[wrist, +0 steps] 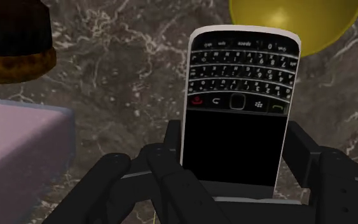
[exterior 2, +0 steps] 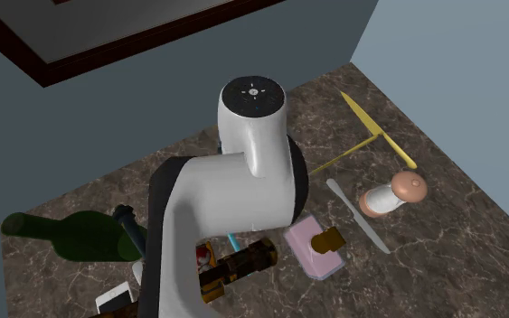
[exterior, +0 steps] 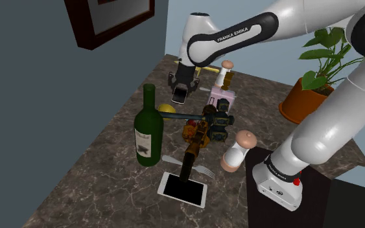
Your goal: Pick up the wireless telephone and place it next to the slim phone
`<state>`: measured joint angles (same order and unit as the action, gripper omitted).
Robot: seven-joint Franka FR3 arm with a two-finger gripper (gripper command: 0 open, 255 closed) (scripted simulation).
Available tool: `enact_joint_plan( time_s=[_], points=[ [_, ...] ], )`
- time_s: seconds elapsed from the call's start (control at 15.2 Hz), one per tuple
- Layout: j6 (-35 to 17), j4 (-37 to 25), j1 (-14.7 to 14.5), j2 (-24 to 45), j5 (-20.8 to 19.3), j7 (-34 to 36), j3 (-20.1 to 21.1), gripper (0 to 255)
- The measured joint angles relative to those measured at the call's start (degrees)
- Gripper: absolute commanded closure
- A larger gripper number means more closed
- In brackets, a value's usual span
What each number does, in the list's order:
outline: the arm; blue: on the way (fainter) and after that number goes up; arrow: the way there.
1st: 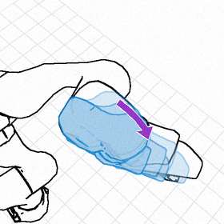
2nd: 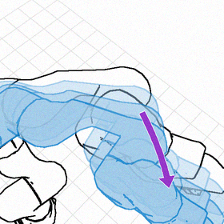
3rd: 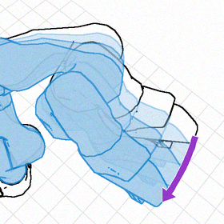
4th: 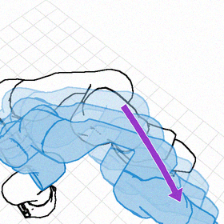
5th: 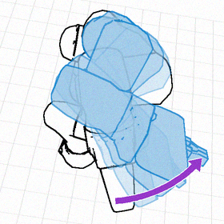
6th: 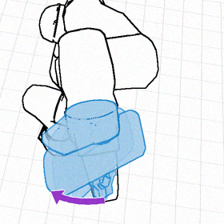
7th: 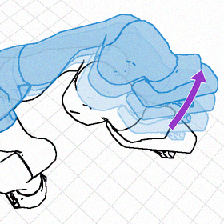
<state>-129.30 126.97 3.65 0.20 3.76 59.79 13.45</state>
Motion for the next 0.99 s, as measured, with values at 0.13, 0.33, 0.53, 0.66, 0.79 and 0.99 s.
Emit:
enact_joint_plan(
  time_s=[0.13, 0.33, 0.53, 0.66, 0.79, 0.99],
  points=[
    [-0.7, 4.0, -1.1, -3.4, 1.0, 1.4, 1.1, 255],
    [-1.7, 10.1, -2.4, -8.9, 3.0, 2.5, 2.2, 255],
    [-1.6, 15.2, -4.3, -14.4, 5.1, 4.3, 3.7, 255],
    [-1.6, 18.6, -5.8, -18.2, 6.8, 5.3, 4.6, 255],
    [-1.2, 21.7, -7.4, -21.7, 8.4, 6.4, 5.4, 255],
    [-0.8, 26.1, -10.3, -26.7, 11.0, 8.6, 7.2, 255]
  ],
)
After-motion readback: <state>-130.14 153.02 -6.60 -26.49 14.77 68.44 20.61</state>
